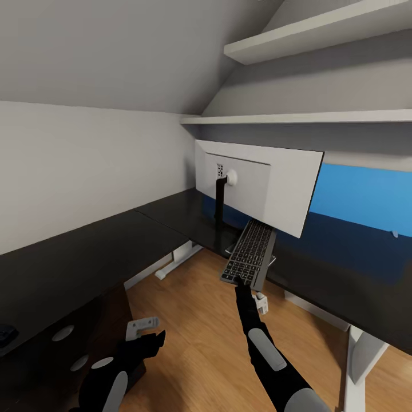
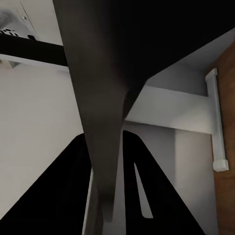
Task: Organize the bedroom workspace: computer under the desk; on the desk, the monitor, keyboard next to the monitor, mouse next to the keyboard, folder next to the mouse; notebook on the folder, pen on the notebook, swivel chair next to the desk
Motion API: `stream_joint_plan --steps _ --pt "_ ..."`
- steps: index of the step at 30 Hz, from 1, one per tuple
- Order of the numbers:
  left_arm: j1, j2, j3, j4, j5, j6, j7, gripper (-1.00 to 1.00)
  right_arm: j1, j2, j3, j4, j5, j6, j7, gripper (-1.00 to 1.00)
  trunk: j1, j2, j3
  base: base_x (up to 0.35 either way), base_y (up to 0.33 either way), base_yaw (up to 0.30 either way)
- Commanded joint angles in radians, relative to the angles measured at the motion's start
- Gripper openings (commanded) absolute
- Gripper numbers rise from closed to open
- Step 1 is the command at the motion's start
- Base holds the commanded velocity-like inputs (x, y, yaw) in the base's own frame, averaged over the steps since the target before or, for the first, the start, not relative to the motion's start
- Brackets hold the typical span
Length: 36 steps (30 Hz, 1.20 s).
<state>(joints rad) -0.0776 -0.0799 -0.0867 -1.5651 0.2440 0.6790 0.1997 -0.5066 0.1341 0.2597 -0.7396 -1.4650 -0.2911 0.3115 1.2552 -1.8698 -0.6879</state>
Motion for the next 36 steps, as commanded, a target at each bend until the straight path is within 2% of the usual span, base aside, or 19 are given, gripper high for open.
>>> stream_joint_plan --steps 1,6,15,21,36 --pt "-0.001 0.0 -0.001 -0.001 0.011 0.004 0.009 1.0 -0.001 -0.001 0.004 0.001 -0.012 -0.005 0.008 -1.0 -0.004 0.007 0.002 0.0 0.0 0.0" --pt "-0.001 0.0 -0.001 -0.001 0.01 0.004 0.009 1.0 -0.001 -0.001 0.004 0.002 -0.012 -0.005 0.008 -1.0 -0.023 0.042 0.018 0.0 0.0 0.0" --pt "-0.001 0.0 -0.001 -0.001 0.011 0.004 0.009 1.0 0.0 -0.001 0.004 0.002 -0.014 -0.005 0.01 -1.0 -0.023 0.042 0.018 0.0 0.0 0.0" --pt "-0.001 0.0 -0.001 -0.001 0.011 0.004 0.009 1.0 0.0 -0.001 0.003 0.001 -0.015 -0.005 0.011 -1.0 -0.046 0.084 0.037 0.0 0.0 0.0" --pt "-0.001 0.0 -0.001 -0.001 0.011 0.004 0.009 1.0 0.0 -0.001 0.002 0.0 -0.015 -0.006 0.009 -1.0 -0.046 0.084 0.037 0.0 0.0 0.0"
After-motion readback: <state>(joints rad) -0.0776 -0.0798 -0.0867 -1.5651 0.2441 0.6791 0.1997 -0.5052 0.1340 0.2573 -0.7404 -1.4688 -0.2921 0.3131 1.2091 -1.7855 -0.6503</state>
